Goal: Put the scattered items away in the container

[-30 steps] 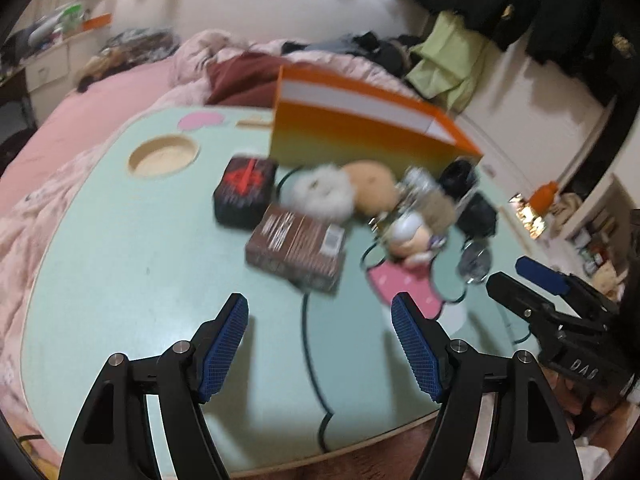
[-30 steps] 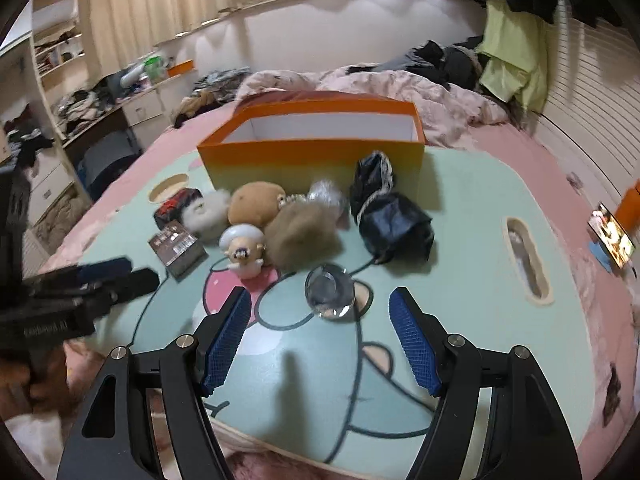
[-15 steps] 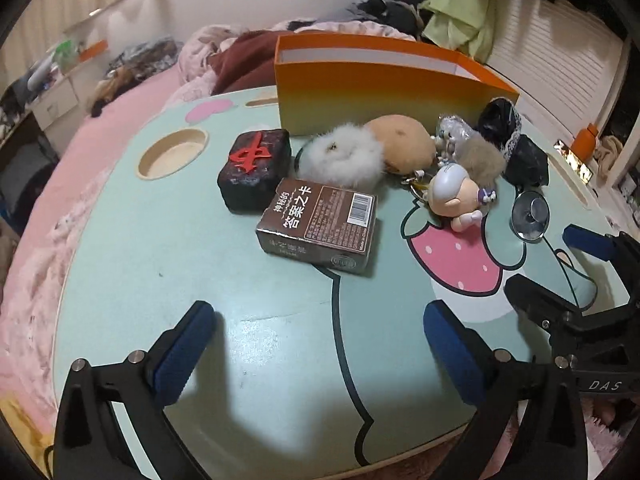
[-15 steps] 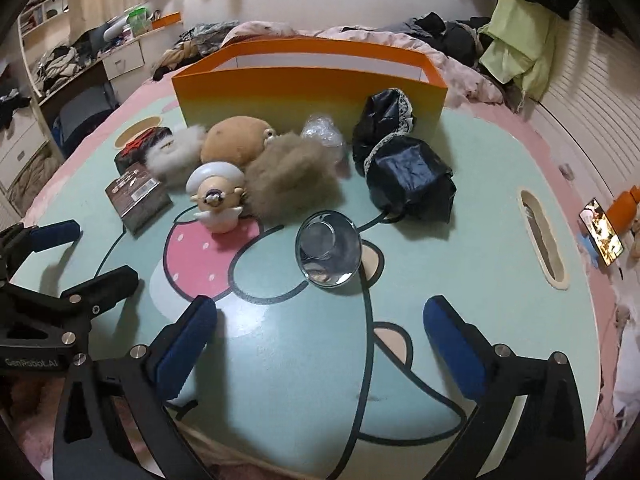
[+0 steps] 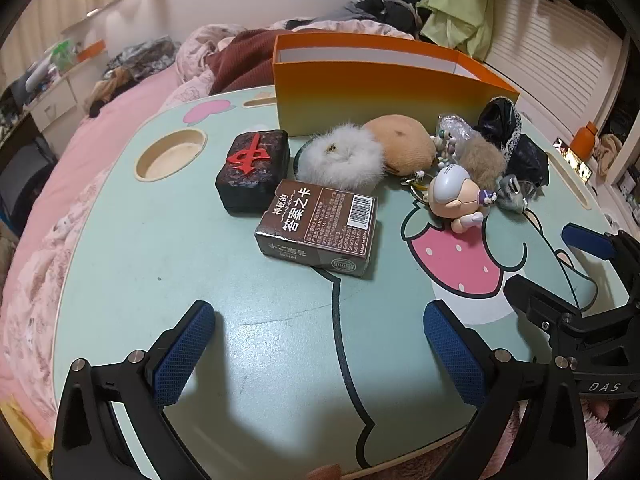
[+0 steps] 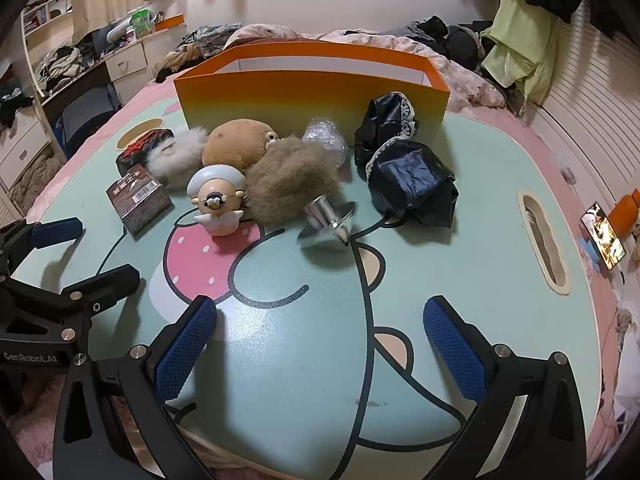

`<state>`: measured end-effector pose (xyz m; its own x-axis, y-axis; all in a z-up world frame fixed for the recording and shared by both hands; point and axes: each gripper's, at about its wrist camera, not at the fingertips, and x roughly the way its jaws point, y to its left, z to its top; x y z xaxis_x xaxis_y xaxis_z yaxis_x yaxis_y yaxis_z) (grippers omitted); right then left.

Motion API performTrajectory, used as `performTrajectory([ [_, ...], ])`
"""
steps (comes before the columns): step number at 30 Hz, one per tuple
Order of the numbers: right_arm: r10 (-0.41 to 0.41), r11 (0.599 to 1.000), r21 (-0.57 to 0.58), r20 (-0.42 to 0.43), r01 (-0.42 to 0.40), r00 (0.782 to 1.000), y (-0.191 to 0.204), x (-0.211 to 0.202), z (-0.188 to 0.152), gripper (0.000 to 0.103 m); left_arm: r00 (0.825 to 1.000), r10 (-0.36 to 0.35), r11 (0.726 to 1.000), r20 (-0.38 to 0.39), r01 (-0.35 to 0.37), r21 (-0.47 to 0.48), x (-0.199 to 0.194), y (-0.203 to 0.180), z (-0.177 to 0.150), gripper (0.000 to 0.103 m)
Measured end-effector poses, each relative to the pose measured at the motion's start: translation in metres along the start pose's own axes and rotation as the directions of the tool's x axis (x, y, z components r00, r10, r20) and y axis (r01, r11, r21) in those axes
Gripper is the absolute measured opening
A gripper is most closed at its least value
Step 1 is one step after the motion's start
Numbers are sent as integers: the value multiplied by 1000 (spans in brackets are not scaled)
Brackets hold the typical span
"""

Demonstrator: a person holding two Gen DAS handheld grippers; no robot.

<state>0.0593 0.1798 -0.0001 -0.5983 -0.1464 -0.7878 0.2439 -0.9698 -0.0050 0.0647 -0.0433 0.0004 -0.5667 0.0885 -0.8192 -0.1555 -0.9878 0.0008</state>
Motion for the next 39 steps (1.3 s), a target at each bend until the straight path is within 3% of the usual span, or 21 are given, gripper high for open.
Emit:
performTrajectory([
  [22,1,1000,0,-10,-1,1000,0,-2,0,103,1000,-9,1000,0,9,18,2,-2,1,103],
  [33,1,1000,0,-11,-1,1000,0,-2,-1,103,993,-60,995,103,52,80,1,5,-3,103],
  [39,2,1000,-3,-11,-2,1000,0,-1,-1,103,993,-55,996,105,47,79,0,4,-2,103],
])
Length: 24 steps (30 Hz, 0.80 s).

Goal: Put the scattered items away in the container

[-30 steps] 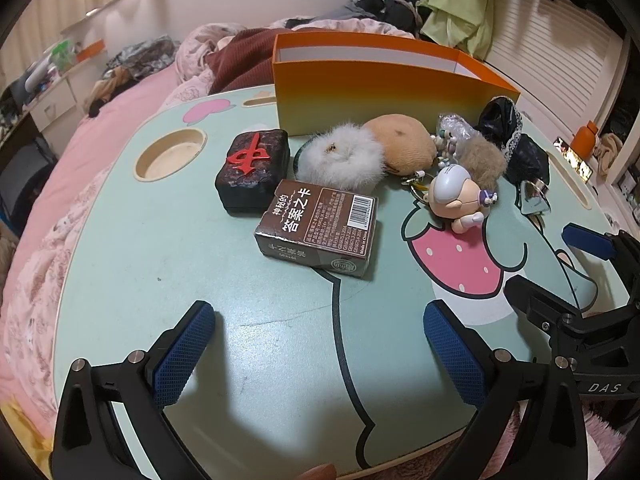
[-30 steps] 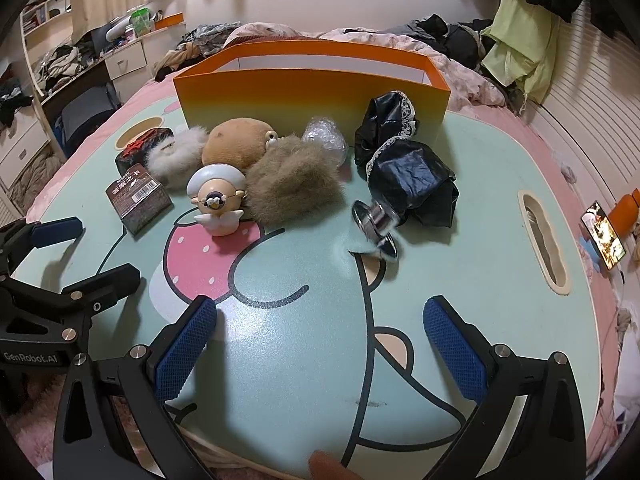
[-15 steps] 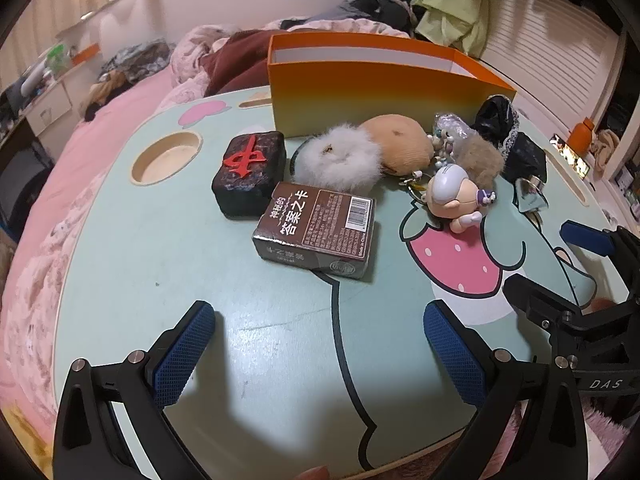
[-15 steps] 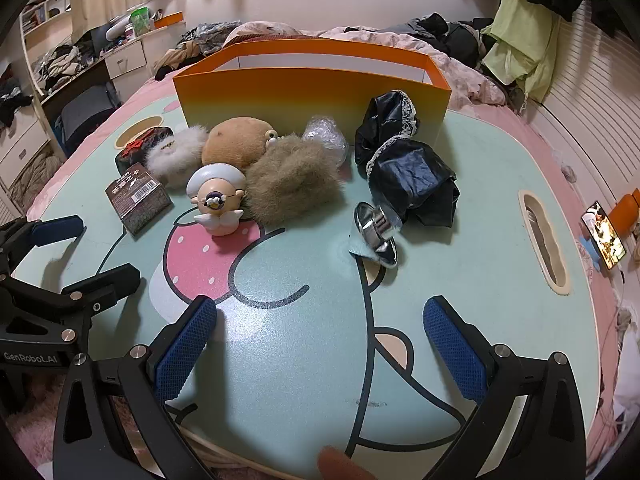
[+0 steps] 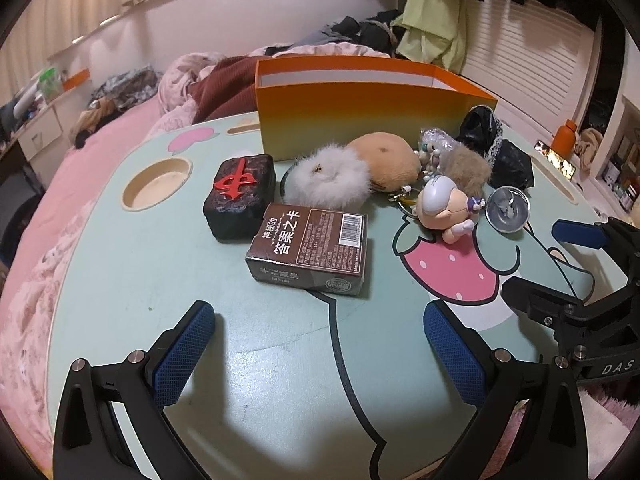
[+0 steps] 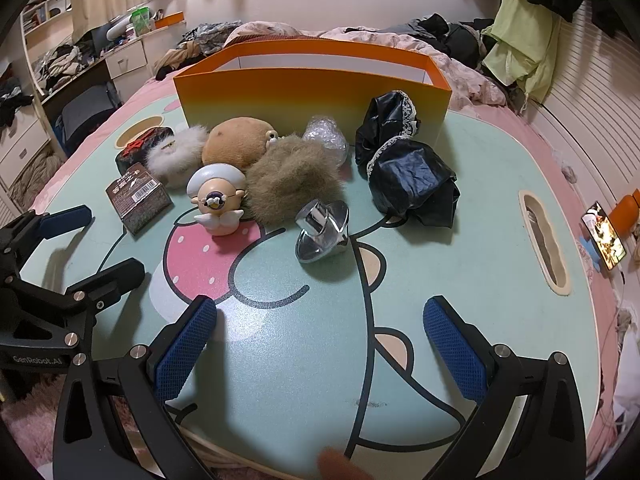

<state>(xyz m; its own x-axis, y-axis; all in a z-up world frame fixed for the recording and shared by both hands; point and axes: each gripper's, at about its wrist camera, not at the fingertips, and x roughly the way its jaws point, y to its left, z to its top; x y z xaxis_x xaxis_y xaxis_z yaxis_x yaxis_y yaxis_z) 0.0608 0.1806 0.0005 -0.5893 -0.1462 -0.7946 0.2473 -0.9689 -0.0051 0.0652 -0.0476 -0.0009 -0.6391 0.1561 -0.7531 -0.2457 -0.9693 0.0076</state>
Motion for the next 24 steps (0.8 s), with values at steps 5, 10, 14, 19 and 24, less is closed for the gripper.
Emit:
performTrajectory([
  [5,4,1000,-4,-1,-4,1000,-2,0,1,103,1000,16,1000,-6,-16,-9,-1,-2,0,103],
  [10,3,1000,-8,-4,-3,1000,-1,0,3,103,1000,14,1000,-6,-14,-12,-2,-1,1,103],
  [14,12,1000,-9,3,-12,1000,-1,-1,3,103,1000,-15,999,26,16,-43,-10,7,-1,103],
  [19,17,1000,-13,10,-17,1000,0,0,4,103,980,-86,992,181,101,-76,-43,19,4,103],
  [24,19,1000,-15,14,-19,1000,2,0,5,103,974,-162,984,161,171,-46,-32,15,13,82],
])
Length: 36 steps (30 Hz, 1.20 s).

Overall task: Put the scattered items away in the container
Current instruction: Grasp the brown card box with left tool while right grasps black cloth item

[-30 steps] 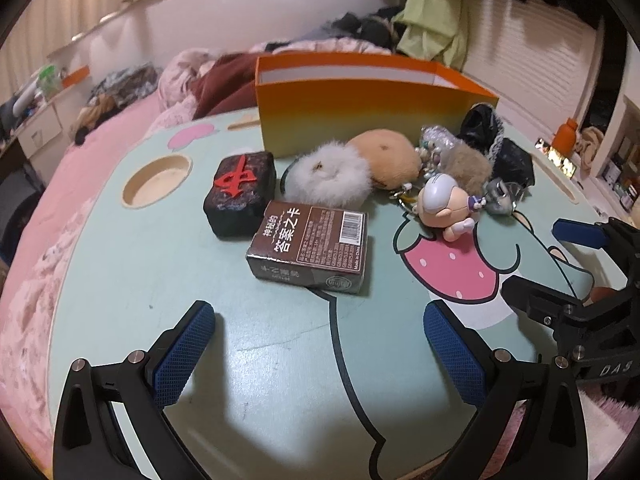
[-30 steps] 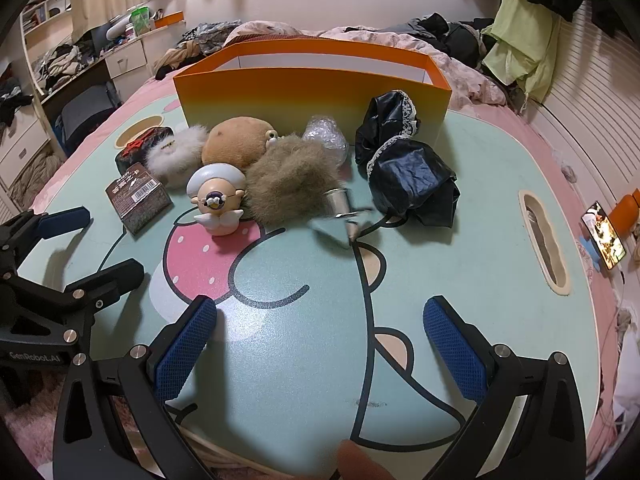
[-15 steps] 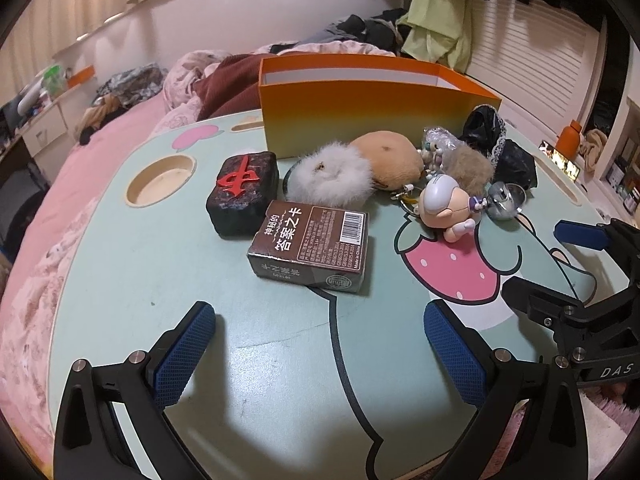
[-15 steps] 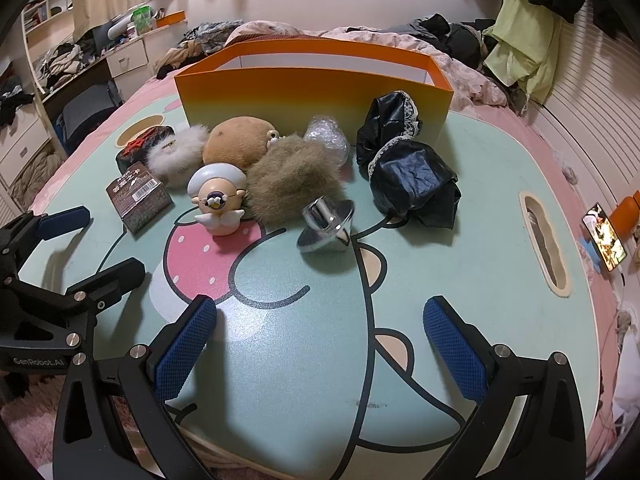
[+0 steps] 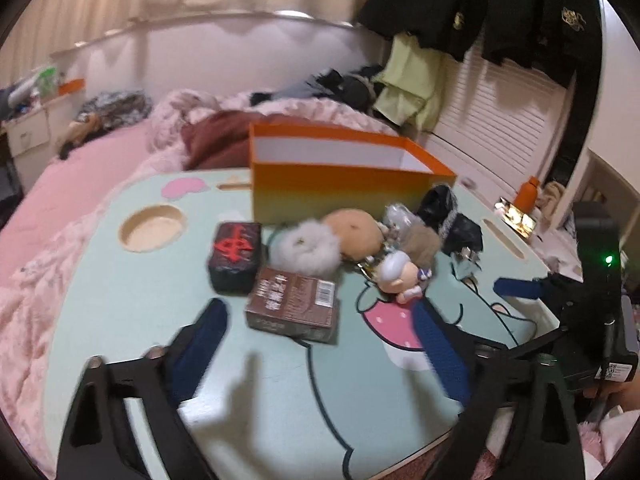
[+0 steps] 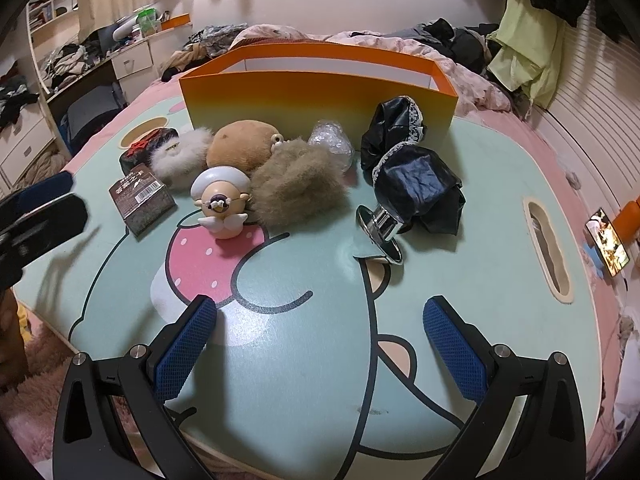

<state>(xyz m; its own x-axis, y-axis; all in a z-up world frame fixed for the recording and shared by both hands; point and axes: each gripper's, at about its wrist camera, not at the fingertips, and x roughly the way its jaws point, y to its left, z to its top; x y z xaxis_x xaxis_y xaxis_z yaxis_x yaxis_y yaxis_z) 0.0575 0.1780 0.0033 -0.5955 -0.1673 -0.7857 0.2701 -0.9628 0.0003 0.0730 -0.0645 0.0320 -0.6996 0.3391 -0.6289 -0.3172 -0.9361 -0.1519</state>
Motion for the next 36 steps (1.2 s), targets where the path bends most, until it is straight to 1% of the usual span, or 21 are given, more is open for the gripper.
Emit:
performTrajectory([
  [1,0,1000,1,0,0,1000,0,0,0,103,1000,-1,1000,-26,1,1,7,0,0,82],
  [4,0,1000,1,0,0,1000,0,0,0,103,999,13,1000,-45,-13,2,18,-2,4,82],
  [8,0,1000,1,0,0,1000,1,0,0,103,996,75,997,-57,-74,12,30,-1,11,81],
  [9,0,1000,1,0,0,1000,1,0,0,103,995,85,996,-59,-84,11,33,0,12,77],
  [11,0,1000,2,1,0,1000,1,0,0,103,993,91,996,-69,-91,11,37,3,14,73],
  [13,1,1000,1,2,-1,1000,1,0,0,103,992,90,996,-88,-89,15,42,5,13,73],
  [14,1,1000,2,2,-1,1000,1,0,0,103,991,86,996,-104,-85,11,45,7,12,69],
  [15,1,1000,1,2,-1,1000,1,0,0,103,990,82,997,-116,-81,9,47,7,9,59],
  [16,2,1000,2,4,-2,1000,1,0,0,103,990,87,996,-107,-86,16,45,6,8,50],
  [17,1,1000,2,4,-1,1000,1,-1,0,103,991,76,997,-110,-75,18,43,5,7,40],
  [20,4,1000,9,14,-4,1000,1,-3,-1,103,996,18,1000,-93,-18,-7,30,4,2,39],
  [22,17,999,28,37,-18,999,-3,-8,-1,102,998,8,1000,-55,-8,5,16,1,-4,39],
  [25,37,998,52,135,-45,990,-11,-27,2,101,1000,30,998,4,-30,48,-2,-9,-13,40],
  [27,24,997,63,198,-37,980,-17,-36,8,101,999,28,997,39,-31,67,-9,-13,-14,39],
  [28,-2,998,67,213,-12,977,-21,-37,16,99,998,30,997,47,-33,69,-10,-13,-14,40],
  [29,-18,997,73,211,3,977,-25,-35,23,95,998,29,997,50,-32,65,-11,-13,-13,39],
  [30,-24,997,81,206,8,978,-29,-33,30,85,999,25,998,47,-28,54,-10,-12,-12,39],
  [31,-22,995,97,203,2,979,-35,-31,38,78,999,25,999,42,-27,46,-9,-10,-12,39],
  [33,-5,991,132,196,-21,981,-47,-25,54,75,999,21,999,32,-22,33,-8,-6,-13,39],
  [36,-6,987,160,182,-23,983,-57,-13,70,65,999,20,999,35,-21,26,-7,-4,-13,39],
])
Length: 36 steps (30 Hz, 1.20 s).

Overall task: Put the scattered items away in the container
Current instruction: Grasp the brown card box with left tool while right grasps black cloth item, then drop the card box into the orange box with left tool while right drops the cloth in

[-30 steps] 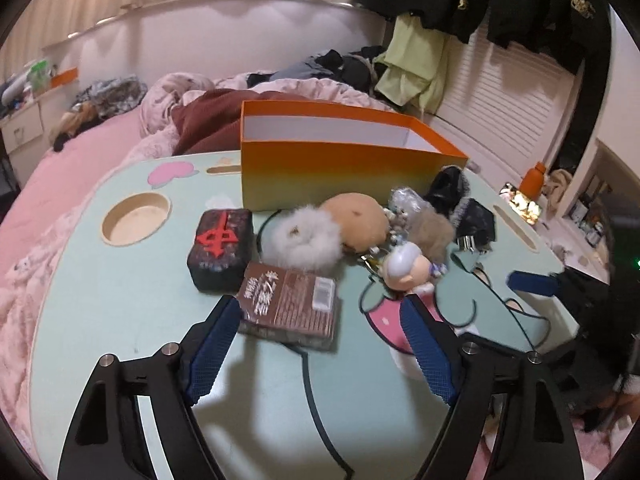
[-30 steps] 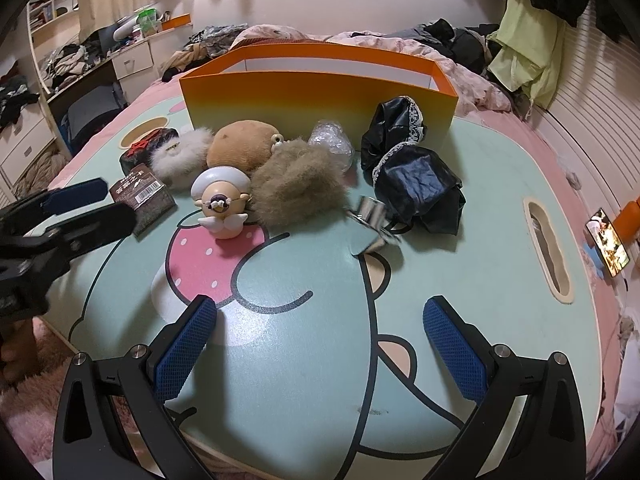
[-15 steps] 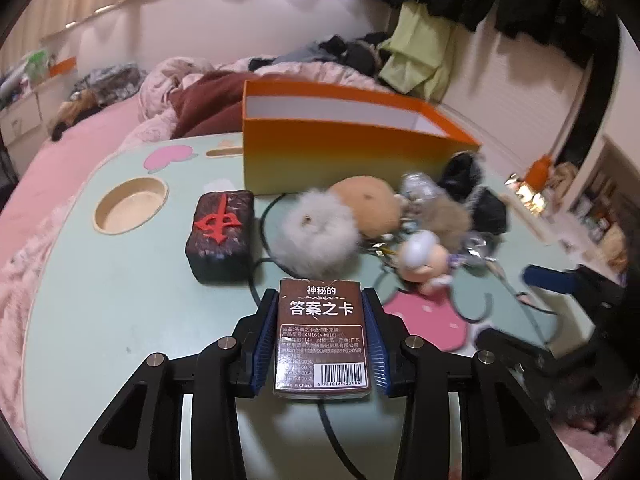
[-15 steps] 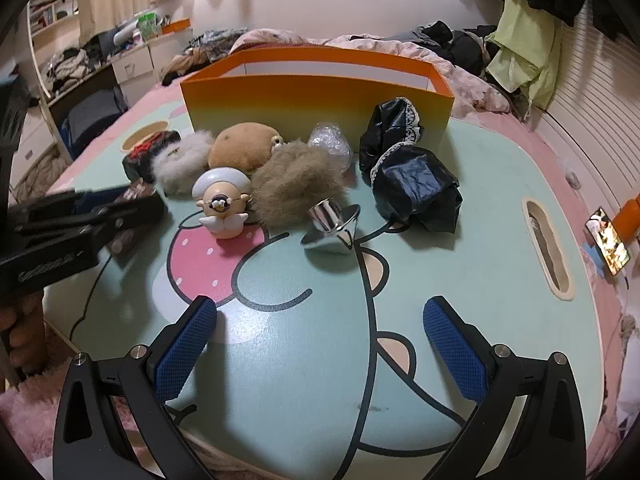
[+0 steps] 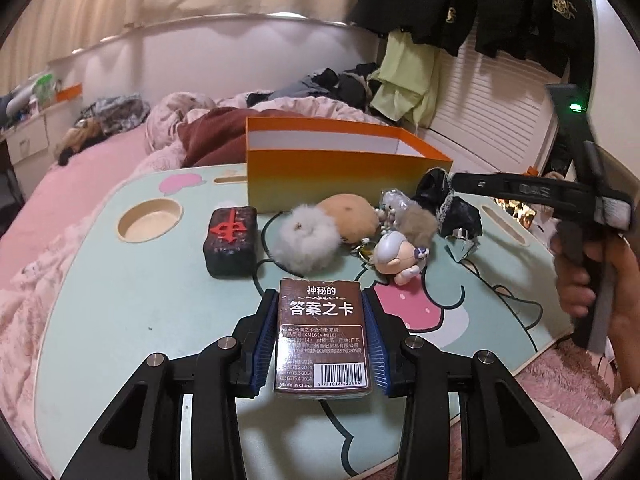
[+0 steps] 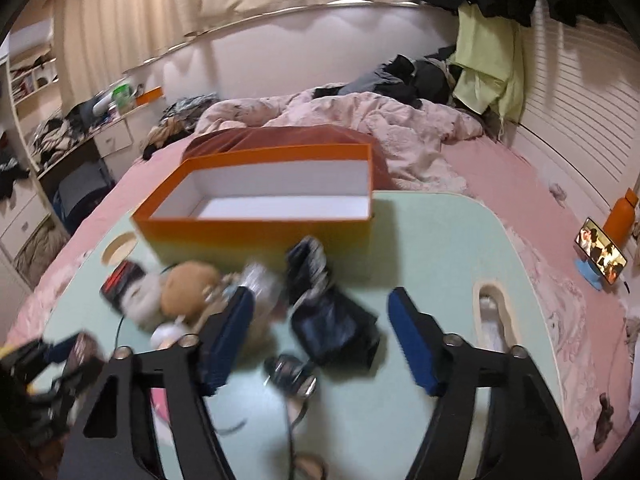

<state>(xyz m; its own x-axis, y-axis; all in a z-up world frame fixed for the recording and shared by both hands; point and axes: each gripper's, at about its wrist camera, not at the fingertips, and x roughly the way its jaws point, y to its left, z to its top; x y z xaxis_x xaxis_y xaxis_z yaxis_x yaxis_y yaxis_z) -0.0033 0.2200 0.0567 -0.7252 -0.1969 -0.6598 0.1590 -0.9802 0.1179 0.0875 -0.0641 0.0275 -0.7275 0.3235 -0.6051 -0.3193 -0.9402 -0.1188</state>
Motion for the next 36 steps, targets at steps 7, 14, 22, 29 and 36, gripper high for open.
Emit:
performTrajectory([
  [7,68,998,14,-157,-67,985,-9,45,1,34,1000,-13,1000,3,13,6,-1,-1,-1,39],
  [14,152,982,109,9,-152,988,-30,2,7,29,998,-50,998,27,51,-36,-8,10,17,39],
  [22,186,977,93,89,-194,979,-30,-17,48,29,994,-84,996,68,81,37,-7,2,91,39],
  [29,220,967,119,63,-226,974,-16,10,86,29,993,-108,994,44,108,12,49,1,162,39],
  [36,268,946,196,-30,-257,963,-17,66,95,32,996,-84,996,-13,84,-32,120,9,182,65],
])
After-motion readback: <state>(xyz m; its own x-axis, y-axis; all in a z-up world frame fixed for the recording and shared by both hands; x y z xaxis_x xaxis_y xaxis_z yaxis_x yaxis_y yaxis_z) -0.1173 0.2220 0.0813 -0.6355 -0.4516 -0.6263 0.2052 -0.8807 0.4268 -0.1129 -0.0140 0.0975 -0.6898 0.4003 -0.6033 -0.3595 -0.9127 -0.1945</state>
